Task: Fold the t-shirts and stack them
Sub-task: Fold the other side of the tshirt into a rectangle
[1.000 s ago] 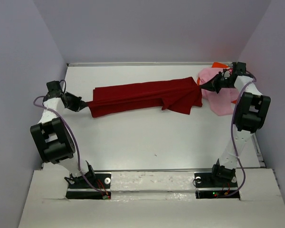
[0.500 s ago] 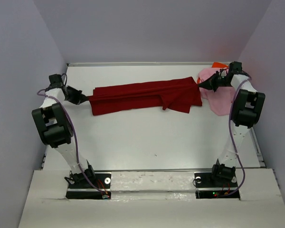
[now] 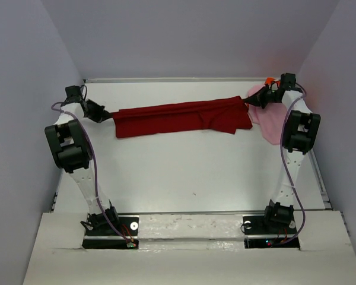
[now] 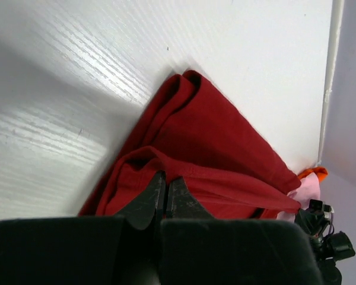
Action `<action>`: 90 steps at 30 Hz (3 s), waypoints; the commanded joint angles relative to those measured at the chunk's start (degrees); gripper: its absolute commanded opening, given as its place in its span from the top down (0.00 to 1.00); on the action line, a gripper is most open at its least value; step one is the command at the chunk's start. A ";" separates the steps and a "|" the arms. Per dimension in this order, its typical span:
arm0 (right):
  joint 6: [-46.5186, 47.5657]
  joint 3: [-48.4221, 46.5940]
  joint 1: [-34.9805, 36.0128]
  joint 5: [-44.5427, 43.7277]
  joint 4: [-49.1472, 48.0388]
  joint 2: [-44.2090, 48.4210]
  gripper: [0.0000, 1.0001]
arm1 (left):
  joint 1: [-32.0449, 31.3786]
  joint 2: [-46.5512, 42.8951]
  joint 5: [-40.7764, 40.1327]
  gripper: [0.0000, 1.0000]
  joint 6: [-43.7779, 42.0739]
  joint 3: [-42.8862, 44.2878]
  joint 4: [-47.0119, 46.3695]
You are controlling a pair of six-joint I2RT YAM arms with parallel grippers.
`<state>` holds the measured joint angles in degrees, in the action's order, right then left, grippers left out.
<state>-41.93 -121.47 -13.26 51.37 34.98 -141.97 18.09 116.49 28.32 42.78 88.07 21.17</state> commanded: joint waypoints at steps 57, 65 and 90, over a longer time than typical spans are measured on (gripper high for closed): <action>11.96 -1.21 11.85 -21.30 6.85 2.14 1.00 | -17.12 6.12 0.35 1.00 -3.23 5.96 -6.85; 19.60 3.66 12.99 -30.27 13.09 3.27 1.00 | -17.82 9.29 -6.34 1.00 -7.71 10.46 4.74; 24.44 47.71 15.28 -39.16 8.96 32.62 1.00 | -26.70 -14.96 -22.78 1.00 -9.21 -25.04 14.24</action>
<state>-19.86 -78.54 1.58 16.47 41.21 -113.49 -8.64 105.75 11.22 34.98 67.70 27.20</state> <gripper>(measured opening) 0.010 0.011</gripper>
